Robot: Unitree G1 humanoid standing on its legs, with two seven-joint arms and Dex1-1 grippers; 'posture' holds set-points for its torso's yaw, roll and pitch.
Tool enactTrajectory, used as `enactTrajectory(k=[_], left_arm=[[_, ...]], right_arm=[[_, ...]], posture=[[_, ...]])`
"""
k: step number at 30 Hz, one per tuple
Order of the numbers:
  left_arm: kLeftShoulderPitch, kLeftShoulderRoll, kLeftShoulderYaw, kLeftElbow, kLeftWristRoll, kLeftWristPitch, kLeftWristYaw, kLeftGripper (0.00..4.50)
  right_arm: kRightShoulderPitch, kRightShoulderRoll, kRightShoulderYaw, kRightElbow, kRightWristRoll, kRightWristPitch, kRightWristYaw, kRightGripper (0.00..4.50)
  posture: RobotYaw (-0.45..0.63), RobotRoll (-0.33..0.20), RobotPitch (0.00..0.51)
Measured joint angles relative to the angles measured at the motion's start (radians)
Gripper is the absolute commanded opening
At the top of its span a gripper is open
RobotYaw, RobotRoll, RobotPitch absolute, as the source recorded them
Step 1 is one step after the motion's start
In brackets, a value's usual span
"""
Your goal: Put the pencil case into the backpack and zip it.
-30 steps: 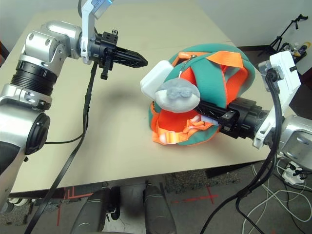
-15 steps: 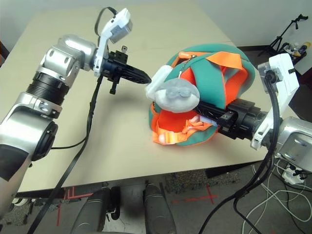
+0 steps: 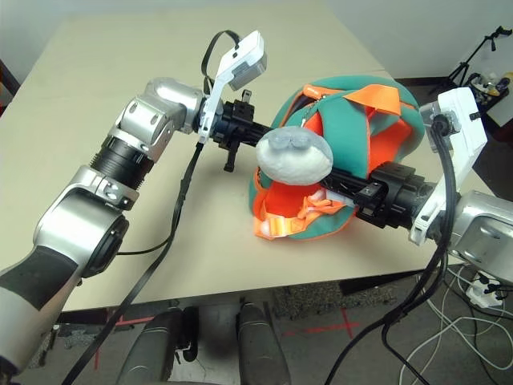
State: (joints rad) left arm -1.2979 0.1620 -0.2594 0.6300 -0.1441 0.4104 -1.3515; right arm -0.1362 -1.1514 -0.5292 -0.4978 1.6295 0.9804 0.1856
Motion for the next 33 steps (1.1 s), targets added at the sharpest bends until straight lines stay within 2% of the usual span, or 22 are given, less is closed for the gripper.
enactTrajectory(k=[1,5,9,12,16,18,28,31,33], left_arm=[[0.005,0.032,0.001,-0.038,-0.003,0.02,-0.005,0.0],[0.01,0.15,0.035,-0.201,-0.034,0.093,-0.009,0.88],[0.054,0.214,0.061,-0.387,-0.08,0.168,0.008,2.18],[0.11,0.23,0.059,-0.525,-0.119,0.231,0.021,3.13],[0.146,0.25,0.038,-0.631,-0.133,0.241,0.04,4.42],[0.164,0.24,0.023,-0.654,-0.133,0.232,0.06,4.5],[0.188,0.096,-0.024,-0.654,-0.124,0.169,0.219,4.5],[0.188,0.075,-0.025,-0.624,-0.123,0.155,0.254,3.94],[0.188,0.081,-0.029,-0.61,-0.122,0.149,0.255,3.37]], right_arm=[[-0.001,0.0,0.003,0.001,-0.001,0.0,0.005,0.14],[-0.018,0.0,0.016,0.018,-0.016,0.0,0.024,0.14],[-0.049,0.0,0.049,0.044,-0.037,0.002,0.049,0.14],[-0.075,0.0,0.075,0.064,-0.062,0.003,0.068,0.14],[-0.089,0.0,0.088,0.077,-0.077,0.012,0.088,0.14],[-0.096,0.0,0.093,0.078,-0.081,0.014,0.091,0.14],[-0.106,0.018,0.099,0.078,-0.096,0.021,0.096,0.14],[-0.105,0.02,0.099,0.075,-0.095,0.021,0.094,0.14],[-0.104,0.02,0.099,0.074,-0.095,0.022,0.088,0.14]], posture=[[-0.08,0.0,0.178],[-0.04,0.0,0.183],[-0.03,0.0,0.185],[-0.01,0.0,0.187],[-0.01,0.0,0.19],[-0.01,0.0,0.191],[-0.04,0.0,0.192],[-0.04,0.0,0.193],[-0.05,0.0,0.193]])
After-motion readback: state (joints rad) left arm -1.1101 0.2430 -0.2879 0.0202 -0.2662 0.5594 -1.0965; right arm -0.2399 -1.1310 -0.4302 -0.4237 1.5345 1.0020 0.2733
